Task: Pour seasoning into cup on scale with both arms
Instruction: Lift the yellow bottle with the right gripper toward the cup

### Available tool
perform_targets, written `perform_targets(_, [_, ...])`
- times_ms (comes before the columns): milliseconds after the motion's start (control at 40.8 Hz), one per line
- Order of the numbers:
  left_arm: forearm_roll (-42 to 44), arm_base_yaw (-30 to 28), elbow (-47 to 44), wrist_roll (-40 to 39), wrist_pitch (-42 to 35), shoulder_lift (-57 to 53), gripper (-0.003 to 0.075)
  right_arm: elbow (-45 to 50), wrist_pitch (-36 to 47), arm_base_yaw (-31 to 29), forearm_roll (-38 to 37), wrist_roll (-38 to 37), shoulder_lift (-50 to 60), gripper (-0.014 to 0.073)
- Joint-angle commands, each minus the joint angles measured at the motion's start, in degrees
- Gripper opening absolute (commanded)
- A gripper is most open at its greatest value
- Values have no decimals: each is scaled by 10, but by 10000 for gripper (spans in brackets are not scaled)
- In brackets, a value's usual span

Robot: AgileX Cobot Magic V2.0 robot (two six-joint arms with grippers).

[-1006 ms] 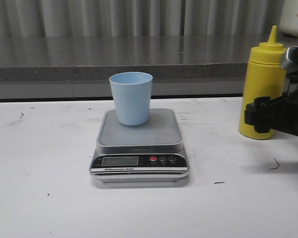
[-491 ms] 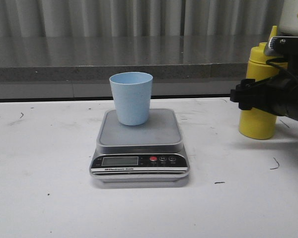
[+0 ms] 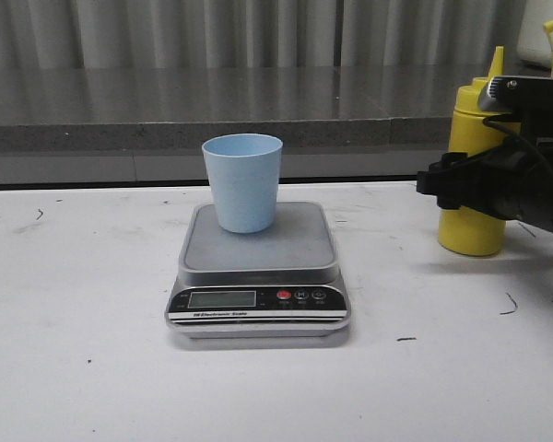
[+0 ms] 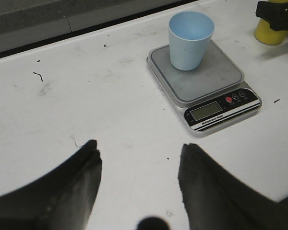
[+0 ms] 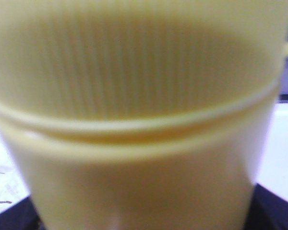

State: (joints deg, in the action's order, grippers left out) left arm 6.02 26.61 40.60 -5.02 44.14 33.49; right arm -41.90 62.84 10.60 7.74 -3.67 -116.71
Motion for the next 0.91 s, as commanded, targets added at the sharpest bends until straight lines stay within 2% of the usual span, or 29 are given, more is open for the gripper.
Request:
perform_targets(0, [-3,4,15,-2,-38,2,365,-11,31,-4,-11,-1,27,343])
perform_targets(147, [-3,4,15,-2,-38,2,365,-10,6,-4,-24,7,43,343])
perform_targets(417, [-3,4,15,-2,-38,2,364,-10,-157,0,-72,149,156,338])
perform_targets(638, [-3,4,15,-2,-38,2,365,-27,-306,36,-64,353,245,338])
perform_targets(810, [-3,4,15,-2,-38,2,365,-100,-469,79,-7,499,255,337])
perform_targets(883, [-3,4,15,-2,-38,2,365,-134,-513,95,15,544,251,337])
